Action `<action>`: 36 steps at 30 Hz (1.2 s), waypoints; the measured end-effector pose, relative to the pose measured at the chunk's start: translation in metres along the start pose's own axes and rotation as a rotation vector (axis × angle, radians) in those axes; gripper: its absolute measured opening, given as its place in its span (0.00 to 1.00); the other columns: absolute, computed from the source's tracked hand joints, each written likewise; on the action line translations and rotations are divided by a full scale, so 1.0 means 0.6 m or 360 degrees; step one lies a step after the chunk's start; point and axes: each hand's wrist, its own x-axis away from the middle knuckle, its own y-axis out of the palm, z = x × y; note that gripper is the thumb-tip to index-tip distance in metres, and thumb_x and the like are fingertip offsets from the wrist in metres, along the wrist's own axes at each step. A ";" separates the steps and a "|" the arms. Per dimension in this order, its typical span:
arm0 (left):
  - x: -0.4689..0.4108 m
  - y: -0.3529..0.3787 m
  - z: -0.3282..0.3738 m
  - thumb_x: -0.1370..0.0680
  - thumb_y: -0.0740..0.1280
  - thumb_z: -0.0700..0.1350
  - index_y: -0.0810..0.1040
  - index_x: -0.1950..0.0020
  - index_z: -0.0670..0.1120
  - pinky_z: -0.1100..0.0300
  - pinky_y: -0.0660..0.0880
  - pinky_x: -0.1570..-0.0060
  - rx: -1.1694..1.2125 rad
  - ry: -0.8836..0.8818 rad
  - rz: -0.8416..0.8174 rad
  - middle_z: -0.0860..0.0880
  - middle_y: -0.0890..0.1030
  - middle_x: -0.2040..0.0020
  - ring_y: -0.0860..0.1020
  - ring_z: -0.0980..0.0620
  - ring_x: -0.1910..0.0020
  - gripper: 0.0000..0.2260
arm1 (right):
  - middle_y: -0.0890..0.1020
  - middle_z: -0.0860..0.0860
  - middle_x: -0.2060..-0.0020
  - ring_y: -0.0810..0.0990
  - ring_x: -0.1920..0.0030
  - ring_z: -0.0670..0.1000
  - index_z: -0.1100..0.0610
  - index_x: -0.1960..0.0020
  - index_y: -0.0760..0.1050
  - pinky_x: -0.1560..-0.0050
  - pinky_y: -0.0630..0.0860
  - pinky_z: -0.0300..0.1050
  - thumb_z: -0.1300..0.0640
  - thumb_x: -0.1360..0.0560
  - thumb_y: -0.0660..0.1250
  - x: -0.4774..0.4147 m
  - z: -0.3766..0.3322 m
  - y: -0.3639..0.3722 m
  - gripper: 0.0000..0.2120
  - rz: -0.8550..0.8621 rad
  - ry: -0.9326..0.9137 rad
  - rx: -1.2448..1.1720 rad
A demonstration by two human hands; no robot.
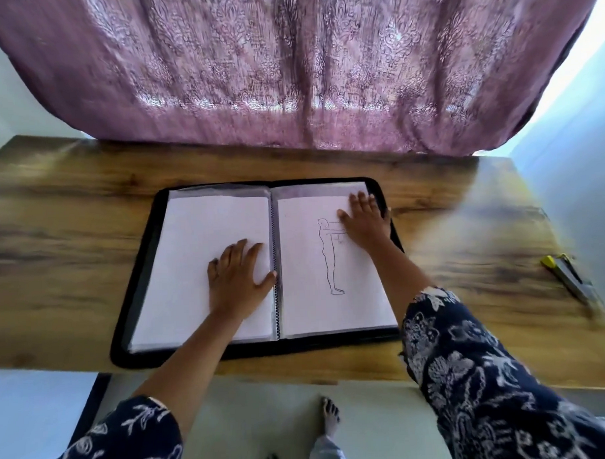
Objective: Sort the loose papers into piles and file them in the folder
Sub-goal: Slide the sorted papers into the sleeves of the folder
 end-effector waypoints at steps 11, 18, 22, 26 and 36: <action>0.077 -0.031 0.007 0.38 0.51 0.82 0.55 0.23 0.58 0.40 0.50 0.27 0.0008 -0.0090 -0.0313 0.51 0.53 0.22 0.50 0.47 0.23 0.48 | 0.71 0.60 0.35 0.68 0.36 0.61 0.61 0.30 0.66 0.39 0.67 0.53 0.50 0.23 0.65 0.332 0.082 0.033 0.25 0.0361 0.0457 -0.0241; 0.078 -0.035 0.007 0.36 0.53 0.80 0.56 0.24 0.57 0.39 0.52 0.29 -0.0045 -0.0068 -0.0305 0.50 0.55 0.22 0.52 0.45 0.24 0.46 | 0.76 0.51 0.64 0.74 0.62 0.52 0.57 0.54 0.72 0.67 0.66 0.44 0.44 0.27 0.71 0.340 0.134 -0.033 0.17 -0.0095 0.0633 -0.0809; 0.074 -0.035 0.000 0.35 0.54 0.79 0.57 0.24 0.57 0.39 0.52 0.29 -0.0069 -0.0051 -0.0316 0.49 0.55 0.23 0.52 0.45 0.24 0.45 | 0.82 0.49 0.60 0.82 0.64 0.47 0.60 0.42 0.76 0.67 0.75 0.39 0.55 0.23 0.68 0.343 0.138 -0.034 0.12 -0.0276 0.0471 -0.1572; 0.059 -0.048 -0.001 0.33 0.59 0.76 0.58 0.24 0.58 0.39 0.51 0.29 0.0012 -0.0051 -0.0505 0.47 0.54 0.22 0.51 0.45 0.24 0.41 | 0.85 0.53 0.54 0.84 0.56 0.52 0.60 0.37 0.75 0.59 0.79 0.44 0.58 0.21 0.62 0.370 0.118 -0.060 0.14 -0.0434 0.0286 -0.2290; 0.071 -0.269 -0.015 0.27 0.56 0.66 0.76 0.37 0.56 0.51 0.72 0.42 0.2330 -0.0337 -0.0483 0.53 0.79 0.37 0.77 0.51 0.38 0.24 | 0.74 0.48 0.32 0.70 0.31 0.49 0.48 0.28 0.68 0.37 0.72 0.48 0.32 0.26 0.56 0.395 -0.105 -0.097 0.31 -0.0788 -0.0625 -0.2550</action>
